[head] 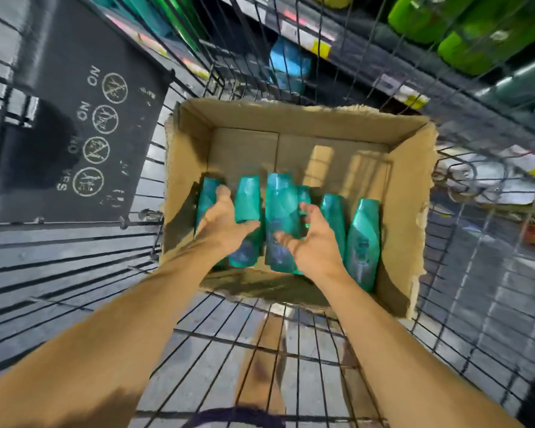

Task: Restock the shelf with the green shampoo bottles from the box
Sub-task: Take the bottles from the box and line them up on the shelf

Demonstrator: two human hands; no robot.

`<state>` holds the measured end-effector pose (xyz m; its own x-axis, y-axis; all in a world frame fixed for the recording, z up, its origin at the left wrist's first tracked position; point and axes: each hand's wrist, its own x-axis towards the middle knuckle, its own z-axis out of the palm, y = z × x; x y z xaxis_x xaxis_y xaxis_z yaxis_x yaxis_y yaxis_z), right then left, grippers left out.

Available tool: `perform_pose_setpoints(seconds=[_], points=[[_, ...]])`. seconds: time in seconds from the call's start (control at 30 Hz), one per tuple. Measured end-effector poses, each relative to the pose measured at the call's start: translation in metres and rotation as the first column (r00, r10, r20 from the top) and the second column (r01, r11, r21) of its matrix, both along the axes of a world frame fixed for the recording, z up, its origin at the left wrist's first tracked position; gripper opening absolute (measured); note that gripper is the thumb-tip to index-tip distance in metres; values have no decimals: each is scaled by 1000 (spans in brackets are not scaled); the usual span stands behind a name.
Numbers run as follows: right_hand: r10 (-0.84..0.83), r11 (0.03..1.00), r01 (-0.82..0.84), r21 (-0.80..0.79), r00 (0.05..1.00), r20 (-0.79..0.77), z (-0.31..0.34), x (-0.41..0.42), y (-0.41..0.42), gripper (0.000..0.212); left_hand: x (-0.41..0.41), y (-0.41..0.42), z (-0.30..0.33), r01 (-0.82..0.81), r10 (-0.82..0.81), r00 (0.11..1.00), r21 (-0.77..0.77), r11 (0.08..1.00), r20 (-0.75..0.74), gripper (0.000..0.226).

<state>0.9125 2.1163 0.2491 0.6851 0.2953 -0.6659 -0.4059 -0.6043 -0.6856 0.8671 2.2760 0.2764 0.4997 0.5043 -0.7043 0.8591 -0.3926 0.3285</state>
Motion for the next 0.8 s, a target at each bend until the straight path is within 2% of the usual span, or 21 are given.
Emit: perform_pose_setpoints(seconds=[0.13,0.23,0.3,0.4,0.53,0.67,0.8], points=[[-41,994,32,102,995,87,50,26,-15,59,13,8,54,-56,61,964,-27,998,259,61],[-34,991,5,137,977,211,117,53,-31,62,31,5,121,-58,102,906,-119,991,410,71],[-58,983,3,186,955,292,174,74,-41,64,47,-2,174,-17,81,850,-127,992,520,75],[-116,957,-7,290,907,405,266,102,-60,56,75,-23,263,48,-3,708,-44,998,706,55],[-190,918,-60,391,801,567,393,126,-98,50,105,-59,383,103,-66,511,16,995,857,58],[-272,892,-85,445,685,676,509,136,-146,51,129,-98,488,146,-167,343,123,982,924,60],[-328,873,-109,476,591,737,596,141,-198,52,150,-141,574,217,-251,206,206,954,946,57]])
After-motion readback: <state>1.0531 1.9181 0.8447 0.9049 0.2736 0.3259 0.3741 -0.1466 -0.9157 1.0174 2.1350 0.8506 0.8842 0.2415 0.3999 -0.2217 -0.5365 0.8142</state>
